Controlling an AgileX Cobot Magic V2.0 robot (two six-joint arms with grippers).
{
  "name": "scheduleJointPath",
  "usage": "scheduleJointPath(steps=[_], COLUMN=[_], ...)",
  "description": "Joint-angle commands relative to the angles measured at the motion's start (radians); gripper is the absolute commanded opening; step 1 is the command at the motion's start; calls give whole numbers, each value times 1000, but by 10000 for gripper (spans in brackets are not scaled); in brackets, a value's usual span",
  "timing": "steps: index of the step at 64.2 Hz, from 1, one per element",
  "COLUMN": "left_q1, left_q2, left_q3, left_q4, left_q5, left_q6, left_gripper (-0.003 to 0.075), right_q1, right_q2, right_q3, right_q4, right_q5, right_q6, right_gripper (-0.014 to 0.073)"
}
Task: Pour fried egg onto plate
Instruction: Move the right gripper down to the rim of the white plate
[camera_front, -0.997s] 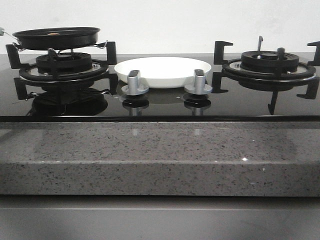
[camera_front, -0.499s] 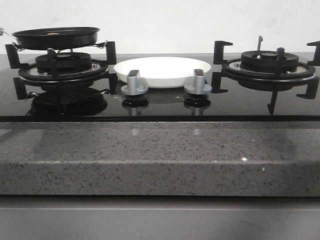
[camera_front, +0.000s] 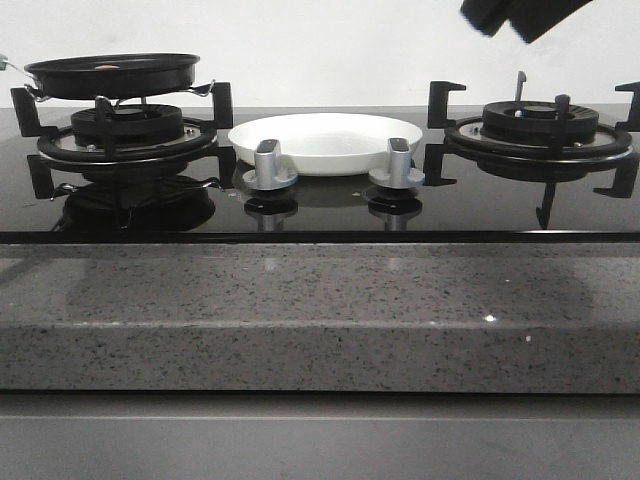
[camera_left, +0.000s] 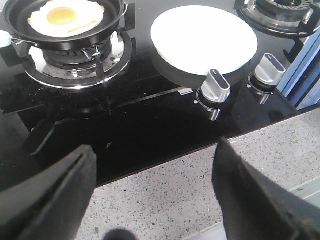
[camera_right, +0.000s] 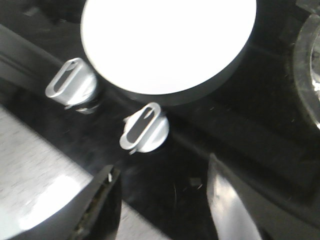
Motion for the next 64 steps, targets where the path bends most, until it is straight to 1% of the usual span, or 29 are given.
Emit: scheduleJointPath(steps=[1, 4, 8, 27, 31, 38, 43, 48, 64], left_q1=[-10, -10, -10, -10, -10, -10, -10, -10, -10], left_q2=[5, 5, 5, 5, 5, 5, 5, 5, 5], left_q3=[-28, -28, -28, -28, -28, -28, -28, -28, -28], left_q4=[-11, -11, -11, -11, -11, -11, -11, -11, -11], left_q5=[-64, -64, -64, -64, -64, -64, -64, -64, -64], left_q6=[-8, -8, -8, -8, -8, -8, -8, -8, -8], left_gripper=[482, 482, 482, 482, 482, 482, 482, 482, 482], right_q1=[18, 27, 28, 26, 26, 26, 26, 22, 9], right_q2=[39, 80, 132, 392, 444, 524, 564, 597, 645], right_q3=[-118, -169, -235, -572, -637, -737, -786, -821, -834], right_q4=[-93, -135, -154, -159, -159, -158, -157, -148, -141], right_q5=[20, 38, 68, 268, 302, 345, 355, 355, 355], right_q6=[86, 125, 164, 279, 298, 324, 325, 330, 330], right_gripper=[410, 410, 410, 407, 387, 327, 301, 294, 294])
